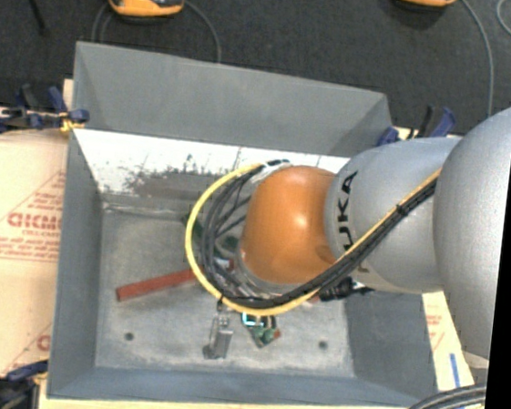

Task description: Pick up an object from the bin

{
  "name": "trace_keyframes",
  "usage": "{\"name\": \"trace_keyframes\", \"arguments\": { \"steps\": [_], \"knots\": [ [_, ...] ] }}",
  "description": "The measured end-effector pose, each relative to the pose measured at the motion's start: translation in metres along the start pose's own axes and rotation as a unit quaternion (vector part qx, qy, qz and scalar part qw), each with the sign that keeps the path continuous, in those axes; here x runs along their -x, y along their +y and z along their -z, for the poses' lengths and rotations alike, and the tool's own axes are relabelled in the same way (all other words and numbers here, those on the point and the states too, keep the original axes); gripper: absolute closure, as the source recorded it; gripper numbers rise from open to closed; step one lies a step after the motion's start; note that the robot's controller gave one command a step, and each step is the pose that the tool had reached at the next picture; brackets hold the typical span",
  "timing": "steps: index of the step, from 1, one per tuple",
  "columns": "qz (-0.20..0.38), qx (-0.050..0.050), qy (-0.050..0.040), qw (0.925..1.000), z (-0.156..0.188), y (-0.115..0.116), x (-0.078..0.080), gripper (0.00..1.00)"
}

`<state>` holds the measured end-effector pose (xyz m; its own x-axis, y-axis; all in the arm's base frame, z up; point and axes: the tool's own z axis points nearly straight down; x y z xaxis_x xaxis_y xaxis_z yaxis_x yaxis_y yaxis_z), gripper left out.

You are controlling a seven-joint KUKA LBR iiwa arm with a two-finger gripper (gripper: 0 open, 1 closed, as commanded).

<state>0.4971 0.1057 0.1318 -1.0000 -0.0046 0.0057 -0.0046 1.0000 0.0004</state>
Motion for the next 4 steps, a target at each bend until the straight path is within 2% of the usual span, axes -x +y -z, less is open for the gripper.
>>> {"name": "trace_keyframes", "arguments": {
  "steps": [1,2,3,4],
  "knots": [
    [-0.002,0.001,-0.0040,1.0000,0.004,0.000,0.002,0.00],
    [0.019,-0.001,-0.0041,0.9998,0.001,0.028,0.037,0.00],
    [0.020,0.001,-0.0074,0.9998,-0.036,0.065,0.036,0.00],
    [0.120,0.000,-0.0050,0.9927,-0.061,0.036,0.073,1.00]
  ]
}}
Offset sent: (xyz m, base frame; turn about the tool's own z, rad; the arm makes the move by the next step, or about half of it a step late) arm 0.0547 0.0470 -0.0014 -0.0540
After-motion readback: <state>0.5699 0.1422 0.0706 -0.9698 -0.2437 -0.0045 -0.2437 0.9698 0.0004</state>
